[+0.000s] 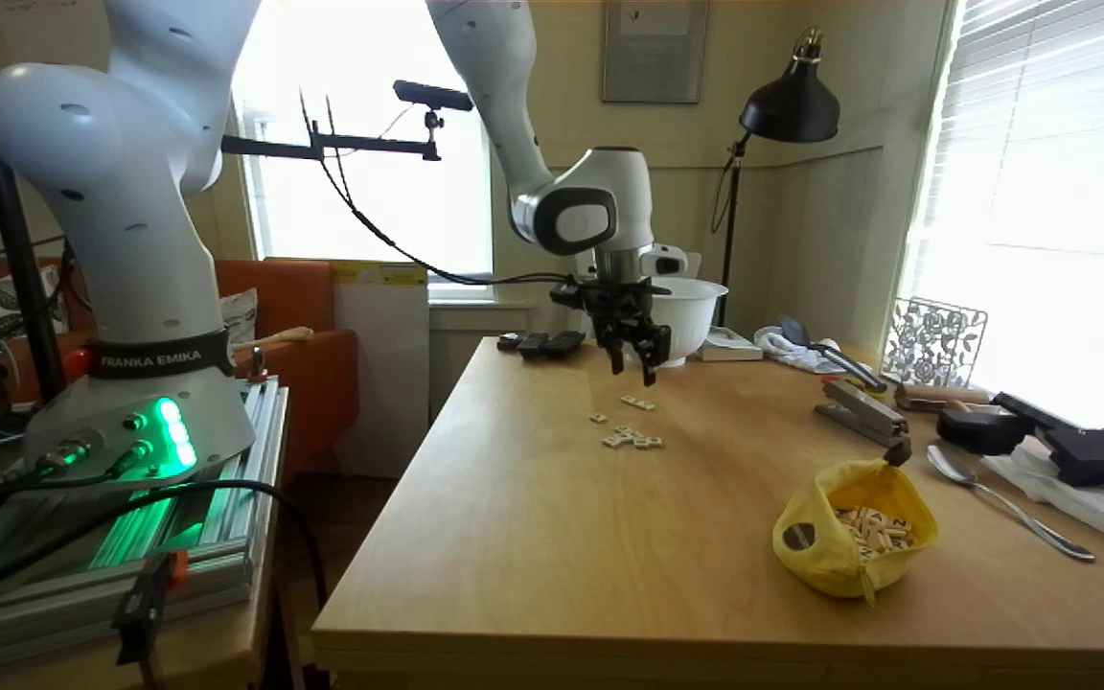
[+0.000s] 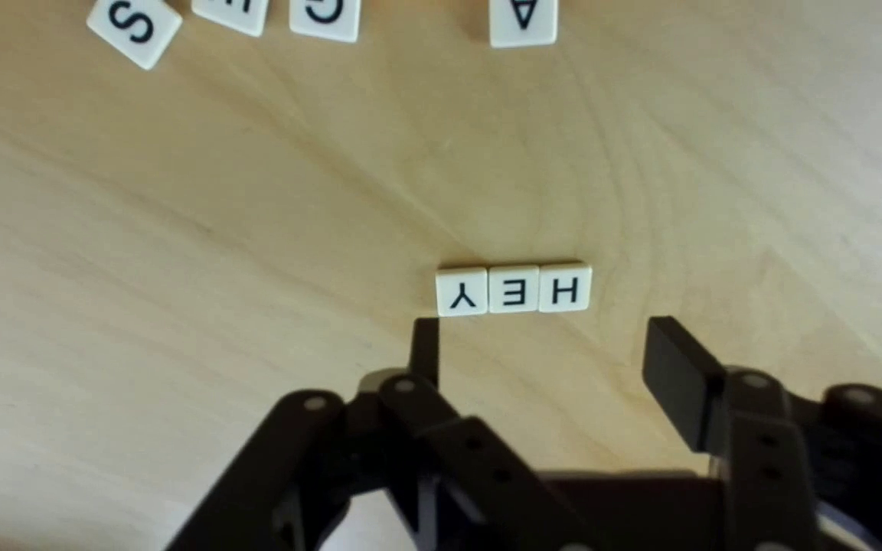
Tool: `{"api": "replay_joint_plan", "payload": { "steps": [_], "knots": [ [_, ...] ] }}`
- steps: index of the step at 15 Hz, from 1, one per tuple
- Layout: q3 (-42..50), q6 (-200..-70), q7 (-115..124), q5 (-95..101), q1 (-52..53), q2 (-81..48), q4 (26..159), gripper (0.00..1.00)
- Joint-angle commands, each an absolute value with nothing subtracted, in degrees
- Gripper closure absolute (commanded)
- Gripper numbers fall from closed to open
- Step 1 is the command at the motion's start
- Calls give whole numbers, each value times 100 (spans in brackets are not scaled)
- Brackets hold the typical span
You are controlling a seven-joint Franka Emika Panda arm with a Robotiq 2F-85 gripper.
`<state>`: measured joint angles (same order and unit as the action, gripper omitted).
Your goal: Create the word 'Met'.
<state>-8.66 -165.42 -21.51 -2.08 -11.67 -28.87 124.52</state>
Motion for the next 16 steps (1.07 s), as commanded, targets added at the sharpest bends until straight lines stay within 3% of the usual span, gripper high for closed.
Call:
{"api": "replay_joint_plan", "payload": {
  "steps": [1,16],
  "knots": [
    [-746,-16345,-1910,-127,-1033,-2593,12657,1],
    [-561,-15700,-1716,-175,-812,-2107,12792,0]
  ]
}}
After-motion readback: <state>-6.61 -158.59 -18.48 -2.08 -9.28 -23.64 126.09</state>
